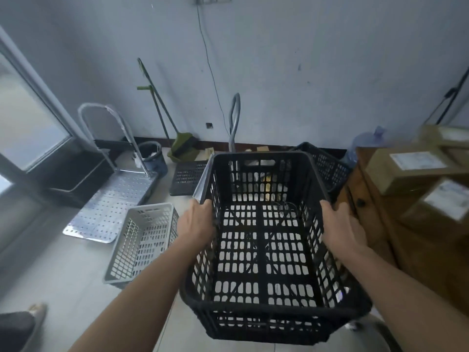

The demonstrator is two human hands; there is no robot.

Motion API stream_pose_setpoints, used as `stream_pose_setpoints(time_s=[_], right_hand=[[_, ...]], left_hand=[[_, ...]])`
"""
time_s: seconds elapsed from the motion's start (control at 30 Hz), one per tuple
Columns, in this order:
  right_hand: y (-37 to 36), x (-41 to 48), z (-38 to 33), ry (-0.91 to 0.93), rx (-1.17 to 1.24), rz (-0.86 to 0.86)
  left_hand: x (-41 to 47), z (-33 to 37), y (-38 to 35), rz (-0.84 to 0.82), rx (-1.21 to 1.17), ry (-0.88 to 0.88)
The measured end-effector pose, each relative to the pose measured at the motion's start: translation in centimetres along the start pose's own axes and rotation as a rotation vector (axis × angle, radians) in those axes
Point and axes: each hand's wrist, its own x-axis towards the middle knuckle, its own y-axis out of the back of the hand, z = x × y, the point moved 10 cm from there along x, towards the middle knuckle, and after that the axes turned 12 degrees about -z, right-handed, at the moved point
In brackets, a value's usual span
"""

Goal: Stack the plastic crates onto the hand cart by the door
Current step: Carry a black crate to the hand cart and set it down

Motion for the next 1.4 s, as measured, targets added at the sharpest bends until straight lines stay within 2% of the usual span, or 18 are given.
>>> stream_pose_setpoints(time_s=[0.23,0.37,0.5,0.83,1.13,1.4], right_hand=[[9.1,-7.1,-3.6,0.027,-0.169,-0.02],[10.4,-9.4,-5.1,0.073,-0.234,0.049],[10.0,-10.2,-5.9,0.117,-0.228,0.032],[9.9,-7.2,-9.2,0.216,-0.25,-0.06],[12.1,-3.3,-16.1,0.349,-0.271,-0.002],[14.1,-1.3,-24.7,0.418,-0.281,0.035]], left_hand=[[-7.0,-0.6,10.9,0.047,0.069,-0.089],[-9.0,-1.8,12.9,0.088,0.139,-0.107],[-9.9,-2.8,13.1,0.094,0.15,-0.103],[-8.4,-4.8,13.0,0.038,0.082,-0.005],[-6.4,-7.7,18.5,0.084,0.021,0.053],[-2.7,-14.9,21.2,0.088,-0.003,0.095]])
